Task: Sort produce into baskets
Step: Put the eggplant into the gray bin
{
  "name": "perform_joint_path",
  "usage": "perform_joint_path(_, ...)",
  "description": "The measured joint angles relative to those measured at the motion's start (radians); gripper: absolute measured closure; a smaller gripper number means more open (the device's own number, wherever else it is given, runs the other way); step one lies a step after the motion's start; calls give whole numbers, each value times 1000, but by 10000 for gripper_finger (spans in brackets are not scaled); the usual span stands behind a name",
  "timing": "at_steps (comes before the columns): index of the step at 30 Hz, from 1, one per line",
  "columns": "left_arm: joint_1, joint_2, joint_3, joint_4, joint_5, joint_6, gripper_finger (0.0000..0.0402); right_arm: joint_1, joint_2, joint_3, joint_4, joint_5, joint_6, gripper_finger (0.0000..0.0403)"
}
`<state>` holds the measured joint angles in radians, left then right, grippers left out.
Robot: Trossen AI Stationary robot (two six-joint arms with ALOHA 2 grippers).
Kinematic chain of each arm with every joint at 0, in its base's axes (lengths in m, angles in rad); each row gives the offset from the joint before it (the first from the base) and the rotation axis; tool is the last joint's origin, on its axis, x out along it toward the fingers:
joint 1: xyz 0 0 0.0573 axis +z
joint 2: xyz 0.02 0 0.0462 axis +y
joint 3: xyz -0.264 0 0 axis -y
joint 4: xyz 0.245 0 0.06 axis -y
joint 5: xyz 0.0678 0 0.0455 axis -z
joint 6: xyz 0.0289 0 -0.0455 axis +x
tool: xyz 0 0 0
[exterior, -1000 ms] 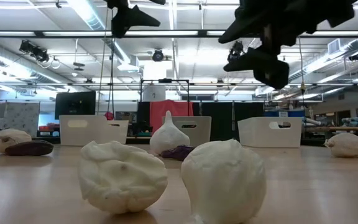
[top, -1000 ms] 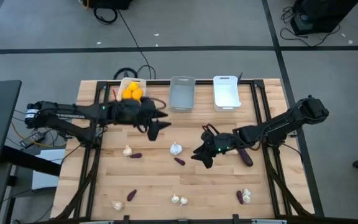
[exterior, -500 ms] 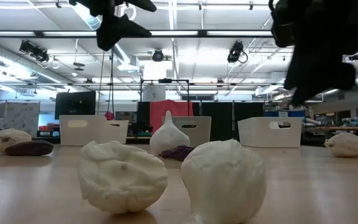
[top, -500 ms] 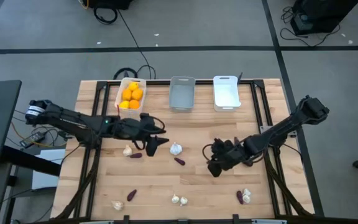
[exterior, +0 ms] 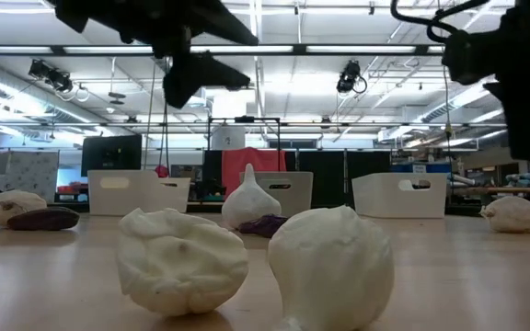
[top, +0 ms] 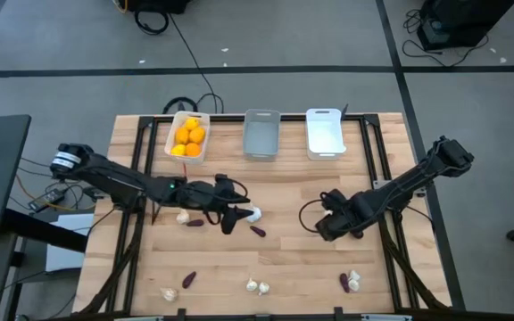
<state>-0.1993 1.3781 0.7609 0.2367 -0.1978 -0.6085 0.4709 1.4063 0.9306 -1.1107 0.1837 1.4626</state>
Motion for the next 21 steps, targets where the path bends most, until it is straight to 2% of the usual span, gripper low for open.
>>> perform_joint_path(3, 0, 41, 0, 4, 0, 0, 156, -3, 0, -8, -70, -49, 1, 197)
perform_joint_path(11, 1, 75, 0, 21, 50, -24, 156, -5, 1, -86, -84, -198, -4, 197)
perform_joint_path(17, 3, 75, 0, 86, 49, 25, 156, -4, 1, -139, -40, -217, -11, 197)
perform_joint_path(21, 3, 75, 0, 122, 45, 55, 156, -2, 1, -193, 62, -234, -17, 197)
